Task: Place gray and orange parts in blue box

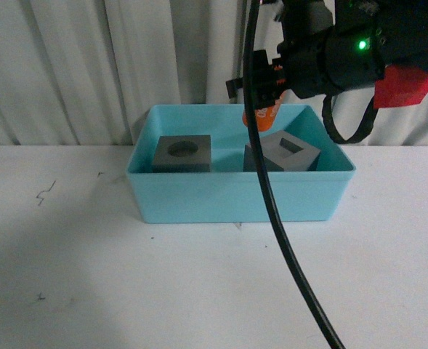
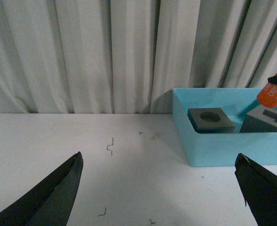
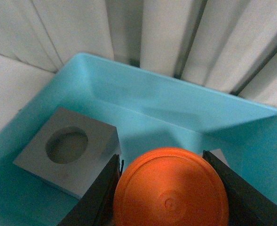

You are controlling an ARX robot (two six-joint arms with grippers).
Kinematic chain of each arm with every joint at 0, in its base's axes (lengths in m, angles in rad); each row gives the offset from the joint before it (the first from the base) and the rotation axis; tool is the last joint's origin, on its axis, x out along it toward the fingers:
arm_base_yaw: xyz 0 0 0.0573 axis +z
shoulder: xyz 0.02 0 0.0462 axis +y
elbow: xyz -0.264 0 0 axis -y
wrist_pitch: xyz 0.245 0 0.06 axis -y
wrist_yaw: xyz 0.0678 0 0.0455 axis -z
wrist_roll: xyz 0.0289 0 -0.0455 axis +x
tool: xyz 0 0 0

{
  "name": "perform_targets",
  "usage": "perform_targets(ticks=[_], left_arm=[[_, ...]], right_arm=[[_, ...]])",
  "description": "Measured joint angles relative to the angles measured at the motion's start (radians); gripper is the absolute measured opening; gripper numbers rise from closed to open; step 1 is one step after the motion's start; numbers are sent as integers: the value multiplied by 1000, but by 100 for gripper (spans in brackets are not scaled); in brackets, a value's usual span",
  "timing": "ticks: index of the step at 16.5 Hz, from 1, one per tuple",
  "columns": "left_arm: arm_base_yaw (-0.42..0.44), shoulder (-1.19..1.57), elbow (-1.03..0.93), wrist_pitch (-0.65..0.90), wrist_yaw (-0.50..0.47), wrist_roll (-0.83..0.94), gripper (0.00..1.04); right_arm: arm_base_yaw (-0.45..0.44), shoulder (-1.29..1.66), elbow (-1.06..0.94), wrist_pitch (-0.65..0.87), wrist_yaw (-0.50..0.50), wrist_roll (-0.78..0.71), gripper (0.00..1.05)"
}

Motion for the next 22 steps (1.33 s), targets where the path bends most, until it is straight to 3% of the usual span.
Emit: perform_targets(ticks=[19,22], left_arm=[[0,0,0,0,0,0,98],[0,0,0,0,0,0,98]], right_arm=[[77,243,143,-48,68,85,48],[77,243,140,-22,71,96,72]])
